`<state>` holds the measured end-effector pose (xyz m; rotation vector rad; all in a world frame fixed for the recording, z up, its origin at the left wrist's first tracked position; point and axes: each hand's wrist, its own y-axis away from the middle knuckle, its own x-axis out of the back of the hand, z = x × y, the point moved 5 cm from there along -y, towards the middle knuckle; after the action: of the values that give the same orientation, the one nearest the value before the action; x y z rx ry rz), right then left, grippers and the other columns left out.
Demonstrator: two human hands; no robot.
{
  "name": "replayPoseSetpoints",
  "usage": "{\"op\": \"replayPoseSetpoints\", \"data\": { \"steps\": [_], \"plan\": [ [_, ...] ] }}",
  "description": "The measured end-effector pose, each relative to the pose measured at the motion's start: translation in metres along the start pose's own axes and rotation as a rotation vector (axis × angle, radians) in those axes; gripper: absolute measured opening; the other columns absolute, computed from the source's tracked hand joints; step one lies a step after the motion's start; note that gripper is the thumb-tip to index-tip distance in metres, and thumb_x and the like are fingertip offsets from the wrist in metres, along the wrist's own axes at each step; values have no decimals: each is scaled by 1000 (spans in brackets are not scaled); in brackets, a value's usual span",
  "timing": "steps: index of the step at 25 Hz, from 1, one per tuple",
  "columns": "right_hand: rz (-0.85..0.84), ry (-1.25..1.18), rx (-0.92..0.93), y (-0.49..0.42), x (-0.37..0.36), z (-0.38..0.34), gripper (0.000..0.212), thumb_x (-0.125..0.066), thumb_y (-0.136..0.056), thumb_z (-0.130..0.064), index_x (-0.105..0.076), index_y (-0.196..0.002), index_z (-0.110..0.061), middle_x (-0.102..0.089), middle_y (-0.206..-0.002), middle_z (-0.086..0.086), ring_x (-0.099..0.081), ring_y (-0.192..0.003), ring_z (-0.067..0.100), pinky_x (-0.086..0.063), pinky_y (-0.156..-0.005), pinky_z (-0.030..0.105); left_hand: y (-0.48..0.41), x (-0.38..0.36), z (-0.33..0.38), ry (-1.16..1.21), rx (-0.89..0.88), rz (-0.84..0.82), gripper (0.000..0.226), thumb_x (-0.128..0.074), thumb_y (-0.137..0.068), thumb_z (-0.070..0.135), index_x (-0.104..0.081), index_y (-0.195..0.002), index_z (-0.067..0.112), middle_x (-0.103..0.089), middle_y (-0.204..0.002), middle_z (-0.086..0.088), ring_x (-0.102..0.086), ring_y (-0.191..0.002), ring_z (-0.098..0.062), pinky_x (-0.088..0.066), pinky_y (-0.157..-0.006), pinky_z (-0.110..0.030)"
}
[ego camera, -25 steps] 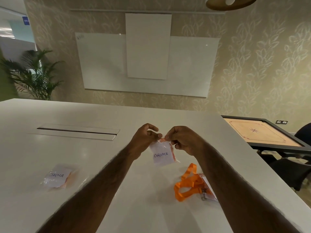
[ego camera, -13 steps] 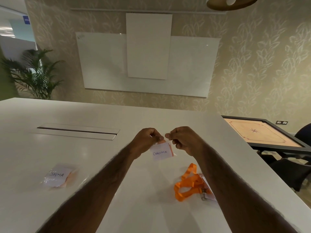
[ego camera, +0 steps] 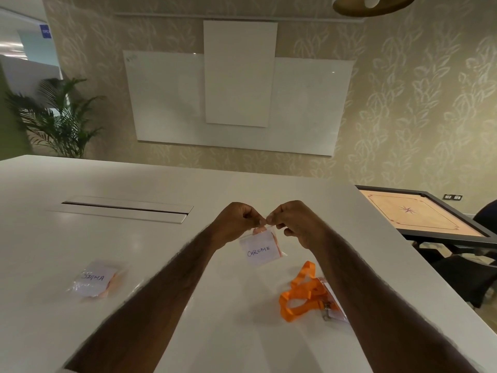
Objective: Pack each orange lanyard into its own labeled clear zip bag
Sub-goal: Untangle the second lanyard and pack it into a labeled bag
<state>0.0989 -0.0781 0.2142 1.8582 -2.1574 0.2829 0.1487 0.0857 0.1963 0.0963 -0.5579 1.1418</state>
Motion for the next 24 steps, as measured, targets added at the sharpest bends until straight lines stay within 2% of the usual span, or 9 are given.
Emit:
{"op": "replayPoseSetpoints", "data": {
  "steps": [2,4,9,13,14,17,19,21,24],
  "plan": [
    [6,-39,-18,1,-1,3,4,-76,-78,-5,-74,-78,-2,-74,-98,19,-61,-85,20,-47,-75,35,0,3,0,-38,-6,-47,10,-74,-89,18,-75,-79,20,-74,-73,13,-62,-62,5,-45,-56,-8],
    [12,-96,-42,0,1,5,4,-76,-78,-4,-73,-77,-3,-73,-102,18,-61,-92,22,-48,-77,36,1,7,0,-81,-28,-61,10,-73,-89,19,-76,-80,21,-74,-75,14,-61,-63,6,-45,-57,-8],
    [27,-213,-97,3,11,14,10,-75,-80,1,-70,-74,-5,-72,-99,12,-60,-96,24,-54,-85,43,7,17,-10,-158,-37,-70,8,-74,-88,25,-76,-82,22,-75,-77,10,-61,-66,0,-49,-67,-21],
    [44,-254,-89,3,14,16,9,-74,-80,5,-69,-76,-2,-71,-98,14,-58,-93,25,-56,-88,50,7,25,-13,-187,-45,-54,10,-75,-88,30,-76,-86,20,-77,-87,5,-71,-87,-20,-56,-82,-37],
    [45,-265,-83,2,15,15,9,-73,-81,6,-69,-77,-1,-70,-99,14,-58,-93,25,-57,-88,51,7,28,-14,-185,-43,-48,11,-75,-88,31,-76,-86,20,-77,-87,6,-71,-87,-20,-56,-83,-37],
    [51,-279,-77,2,16,16,7,-72,-81,7,-70,-79,0,-71,-98,15,-58,-92,26,-57,-88,52,7,33,-23,-120,-13,-46,16,-77,-87,33,-73,-81,19,-71,-73,10,-62,-69,-7,-50,-73,-30],
    [49,-291,-77,1,14,18,9,-70,-82,8,-70,-78,0,-71,-97,15,-60,-92,27,-57,-90,53,8,33,-28,-50,8,-55,18,-77,-87,32,-71,-81,17,-66,-71,10,-57,-69,-6,-47,-73,-28],
    [42,-333,-81,1,11,19,13,-66,-84,10,-69,-76,0,-71,-93,17,-66,-92,30,-59,-86,53,9,35,-35,28,40,-40,20,-75,-89,30,-70,-87,10,-68,-79,3,-61,-76,-9,-49,-80,-31],
    [3,-331,2,0,1,14,16,-60,-88,9,-68,-79,-1,-71,-86,16,-71,-81,28,-62,-71,42,13,38,-42,177,61,-6,15,-65,-97,21,-67,-94,6,-69,-92,-2,-65,-88,-16,-52,-94,-36]
  ]
}}
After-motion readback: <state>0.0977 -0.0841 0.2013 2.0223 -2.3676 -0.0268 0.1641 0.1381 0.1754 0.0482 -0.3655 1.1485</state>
